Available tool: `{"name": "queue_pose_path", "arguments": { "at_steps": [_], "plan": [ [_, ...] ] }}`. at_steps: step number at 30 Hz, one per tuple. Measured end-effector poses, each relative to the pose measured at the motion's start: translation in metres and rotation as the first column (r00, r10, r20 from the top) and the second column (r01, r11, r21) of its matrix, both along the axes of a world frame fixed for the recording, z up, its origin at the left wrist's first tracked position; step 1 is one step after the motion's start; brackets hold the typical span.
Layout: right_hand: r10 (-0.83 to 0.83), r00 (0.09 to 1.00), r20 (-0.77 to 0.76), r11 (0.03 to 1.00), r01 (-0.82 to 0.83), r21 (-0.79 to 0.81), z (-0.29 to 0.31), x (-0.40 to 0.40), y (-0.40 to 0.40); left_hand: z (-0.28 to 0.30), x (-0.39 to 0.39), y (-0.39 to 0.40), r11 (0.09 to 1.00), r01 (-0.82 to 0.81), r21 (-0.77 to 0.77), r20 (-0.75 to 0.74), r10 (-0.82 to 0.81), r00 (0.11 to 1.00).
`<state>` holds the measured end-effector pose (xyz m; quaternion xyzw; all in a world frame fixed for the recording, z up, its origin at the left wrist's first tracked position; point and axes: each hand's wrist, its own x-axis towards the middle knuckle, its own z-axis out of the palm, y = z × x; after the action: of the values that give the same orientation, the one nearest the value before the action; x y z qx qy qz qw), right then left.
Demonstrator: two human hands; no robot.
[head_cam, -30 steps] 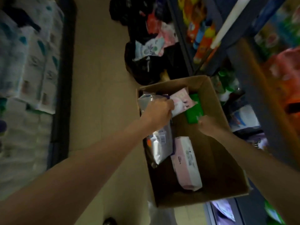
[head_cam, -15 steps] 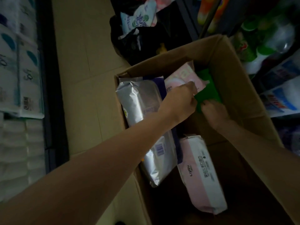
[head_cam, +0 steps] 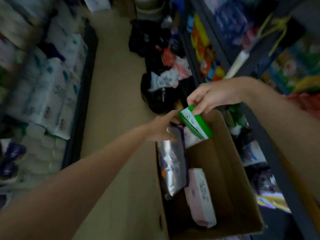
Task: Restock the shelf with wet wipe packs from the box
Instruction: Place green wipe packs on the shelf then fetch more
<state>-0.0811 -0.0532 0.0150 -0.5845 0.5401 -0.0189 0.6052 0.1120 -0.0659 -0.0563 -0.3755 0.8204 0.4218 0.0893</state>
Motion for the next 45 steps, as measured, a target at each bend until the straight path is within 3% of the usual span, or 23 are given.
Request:
{"name": "queue_pose_path", "arguments": {
  "at_steps": [4, 6, 8, 10, 13, 16, 20, 22, 25, 28, 31, 33, 36, 38, 40, 41, 43, 45],
  "plan": [
    [0.046, 0.973, 0.227, 0.996, -0.027, -0.088, 0.119, 0.072, -0.015, 0.107, 0.102, -0.024, 0.949, -0.236, -0.21, -0.083, 0.223, 0.971],
    [0.058, 0.942, 0.329, 0.988, -0.007, -0.154, 0.164, 0.123, -0.011, 0.154, 0.164, -0.021, 0.883, -0.47, 0.005, -0.277, 0.453, 0.848],
    [0.112, 0.889, 0.443, 0.977, -0.017, -0.212, 0.201, 0.178, -0.005, 0.199, 0.231, -0.008, 0.701, -0.656, 0.278, -0.378, 0.708, 0.597],
    [0.142, 0.817, 0.56, 0.972, -0.009, -0.234, 0.236, 0.24, 0.004, 0.241, 0.299, 0.016, 0.595, -0.644, 0.48, -0.379, 0.803, 0.459],
    [0.228, 0.742, 0.63, 0.954, -0.041, -0.297, 0.281, 0.343, 0.016, 0.296, 0.403, 0.072, 0.598, -0.563, 0.571, -0.539, 0.79, 0.292],
    [0.37, 0.744, 0.556, 0.914, -0.183, -0.362, 0.316, 0.45, 0.027, 0.353, 0.504, 0.138, 0.56, -0.721, 0.409, -0.659, 0.728, 0.19],
    [0.56, 0.809, 0.178, 0.719, -0.369, -0.589, 0.369, 0.579, 0.068, 0.434, 0.621, 0.223, 0.35, -0.936, -0.038, -0.639, 0.711, 0.292],
    [0.628, 0.754, 0.192, 0.643, -0.363, -0.674, 0.4, 0.643, 0.1, 0.471, 0.658, 0.264, 0.248, -0.915, -0.318, -0.53, 0.754, 0.389],
    [0.797, 0.582, 0.16, 0.47, -0.43, -0.771, 0.438, 0.739, 0.159, 0.516, 0.691, 0.323, 0.112, -0.82, -0.562, -0.401, 0.83, 0.388],
    [0.875, 0.483, 0.022, 0.252, -0.417, -0.874, 0.459, 0.817, 0.212, 0.545, 0.723, 0.379, 0.0, -0.726, -0.687, -0.339, 0.884, 0.321],
    [0.935, 0.333, 0.123, 0.256, -0.392, -0.884, 0.472, 0.871, 0.25, 0.562, 0.756, 0.431, -0.115, -0.68, -0.725, -0.362, 0.902, 0.233],
    [0.958, 0.257, 0.13, 0.231, -0.416, -0.88, 0.482, 0.897, 0.271, 0.57, 0.766, 0.452, -0.166, -0.68, -0.714, -0.415, 0.883, 0.219],
    [0.977, 0.212, 0.002, 0.096, -0.431, -0.897, 0.5, 0.924, 0.286, 0.58, 0.78, 0.468, -0.264, -0.65, -0.713, -0.458, 0.877, 0.146],
    [0.975, 0.224, -0.005, 0.088, -0.402, -0.911, 0.514, 0.935, 0.279, 0.586, 0.796, 0.48, -0.323, -0.678, -0.661, -0.475, 0.879, 0.044],
    [0.962, 0.248, 0.113, 0.193, -0.325, -0.926, 0.525, 0.945, 0.264, 0.581, 0.811, 0.484, -0.316, -0.717, -0.621, -0.35, 0.931, -0.106],
    [0.95, 0.249, 0.19, 0.26, -0.292, -0.92, 0.53, 0.949, 0.257, 0.573, 0.82, 0.482, -0.254, -0.701, -0.666, -0.206, 0.966, -0.155],
    [0.925, 0.242, 0.292, 0.35, -0.246, -0.904, 0.536, 0.958, 0.25, 0.549, 0.827, 0.469, -0.013, -0.663, -0.748, 0.147, 0.972, -0.185],
    [0.913, 0.229, 0.338, 0.383, -0.199, -0.902, 0.539, 0.969, 0.251, 0.519, 0.83, 0.452, 0.235, -0.663, -0.711, 0.485, 0.847, -0.219]
  ]
}}
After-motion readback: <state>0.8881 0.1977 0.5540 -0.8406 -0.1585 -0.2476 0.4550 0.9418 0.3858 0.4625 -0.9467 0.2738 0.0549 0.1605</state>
